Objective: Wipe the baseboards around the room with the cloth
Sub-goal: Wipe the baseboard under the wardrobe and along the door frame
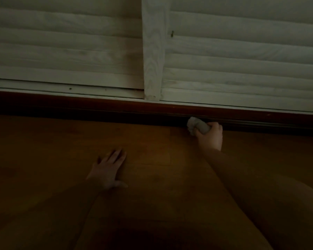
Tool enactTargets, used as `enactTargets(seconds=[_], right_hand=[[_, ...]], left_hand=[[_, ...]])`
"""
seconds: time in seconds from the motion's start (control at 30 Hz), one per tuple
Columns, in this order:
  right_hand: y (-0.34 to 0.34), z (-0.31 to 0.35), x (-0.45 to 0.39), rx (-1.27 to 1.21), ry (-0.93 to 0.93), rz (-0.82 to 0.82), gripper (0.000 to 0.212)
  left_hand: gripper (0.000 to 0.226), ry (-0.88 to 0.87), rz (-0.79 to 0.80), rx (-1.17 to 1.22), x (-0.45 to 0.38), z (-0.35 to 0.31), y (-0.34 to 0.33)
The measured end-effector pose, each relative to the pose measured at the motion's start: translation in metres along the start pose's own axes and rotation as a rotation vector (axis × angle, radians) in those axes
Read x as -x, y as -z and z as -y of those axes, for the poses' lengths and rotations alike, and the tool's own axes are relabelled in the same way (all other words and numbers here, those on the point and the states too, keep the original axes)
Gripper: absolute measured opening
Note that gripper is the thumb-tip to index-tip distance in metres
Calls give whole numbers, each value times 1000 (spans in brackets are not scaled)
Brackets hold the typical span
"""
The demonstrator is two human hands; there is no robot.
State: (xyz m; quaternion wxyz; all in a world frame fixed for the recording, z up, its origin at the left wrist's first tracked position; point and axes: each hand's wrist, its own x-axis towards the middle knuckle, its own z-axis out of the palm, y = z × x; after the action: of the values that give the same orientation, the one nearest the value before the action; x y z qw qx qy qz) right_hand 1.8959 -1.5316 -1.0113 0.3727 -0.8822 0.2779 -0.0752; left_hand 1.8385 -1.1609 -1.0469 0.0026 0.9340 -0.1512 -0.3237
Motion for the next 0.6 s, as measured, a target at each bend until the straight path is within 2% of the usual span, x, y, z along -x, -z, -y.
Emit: enactTargets(seconds=[0.13,0.27,0.4,0.6], right_hand=[[-38,30,36,-20,88,132,55],[-91,99,78,-135,219,288,54],[-125,151,99,-161,339,323,49],[-147,173,95,-209,207,292,50]], left_hand=[[126,-2,8,21,3,-5,4],[126,0,19,84,2,-8,8],[126,0,36,113,2,-9,8],[126,-10,25,97,0,-7,3]])
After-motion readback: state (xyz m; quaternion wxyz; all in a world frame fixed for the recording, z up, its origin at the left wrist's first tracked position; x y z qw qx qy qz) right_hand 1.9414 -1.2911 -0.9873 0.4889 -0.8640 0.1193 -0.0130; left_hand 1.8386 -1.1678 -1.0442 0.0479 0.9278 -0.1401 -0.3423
